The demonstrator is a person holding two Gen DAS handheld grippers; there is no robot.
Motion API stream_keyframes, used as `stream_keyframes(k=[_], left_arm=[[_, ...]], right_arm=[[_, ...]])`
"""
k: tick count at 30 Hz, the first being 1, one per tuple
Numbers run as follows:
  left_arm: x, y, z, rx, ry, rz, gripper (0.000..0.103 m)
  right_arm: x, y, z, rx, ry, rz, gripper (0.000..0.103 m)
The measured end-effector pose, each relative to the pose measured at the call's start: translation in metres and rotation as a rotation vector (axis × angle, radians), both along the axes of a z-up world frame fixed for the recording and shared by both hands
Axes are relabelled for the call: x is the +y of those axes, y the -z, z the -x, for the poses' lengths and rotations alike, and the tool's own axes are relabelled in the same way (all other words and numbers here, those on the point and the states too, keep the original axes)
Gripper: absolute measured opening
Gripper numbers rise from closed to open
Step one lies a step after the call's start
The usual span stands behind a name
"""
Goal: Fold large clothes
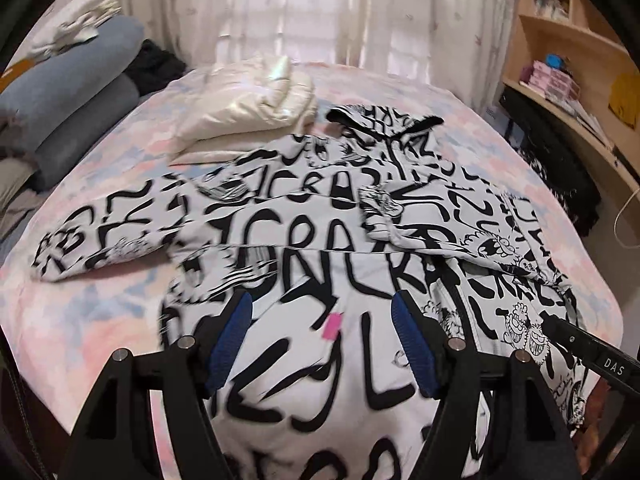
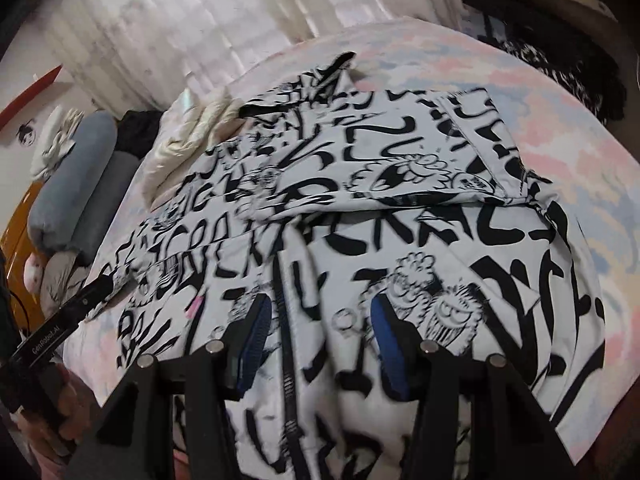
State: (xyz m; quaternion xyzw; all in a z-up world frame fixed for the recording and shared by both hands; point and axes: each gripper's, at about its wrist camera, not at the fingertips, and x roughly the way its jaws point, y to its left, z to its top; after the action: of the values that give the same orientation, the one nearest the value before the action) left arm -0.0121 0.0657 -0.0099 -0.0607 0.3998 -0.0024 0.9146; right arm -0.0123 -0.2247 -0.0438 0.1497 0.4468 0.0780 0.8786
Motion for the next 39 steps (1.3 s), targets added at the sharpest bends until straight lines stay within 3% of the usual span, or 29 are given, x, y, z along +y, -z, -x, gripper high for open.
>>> stream_keyframes(k=[11, 20, 28, 39], left_arm=[[0.059, -0.015, 0.043, -0.048, -0.081, 0.030, 0.076], [0.125, -0.002, 0.048, -0.048, -0.197, 0.061, 0.078], [0.207, 0.041, 0.028, 0.010, -0.321, 0.131, 0.078], [0.306, 0.116, -0.006, 0.090, -0.419, 0.240, 0.078]], right_arm=[[0.061, -0.032, 0.021, -0.082, -0.095, 0.057, 0.052], [0.139, -0.041, 0.008, -0.126, -0.239, 0.138, 0.052], [0.222, -0.029, -0.026, -0.136, -0.363, 0.146, 0.052], [0.338, 0.027, -0.080, -0.061, -0.510, 0.139, 0.052]])
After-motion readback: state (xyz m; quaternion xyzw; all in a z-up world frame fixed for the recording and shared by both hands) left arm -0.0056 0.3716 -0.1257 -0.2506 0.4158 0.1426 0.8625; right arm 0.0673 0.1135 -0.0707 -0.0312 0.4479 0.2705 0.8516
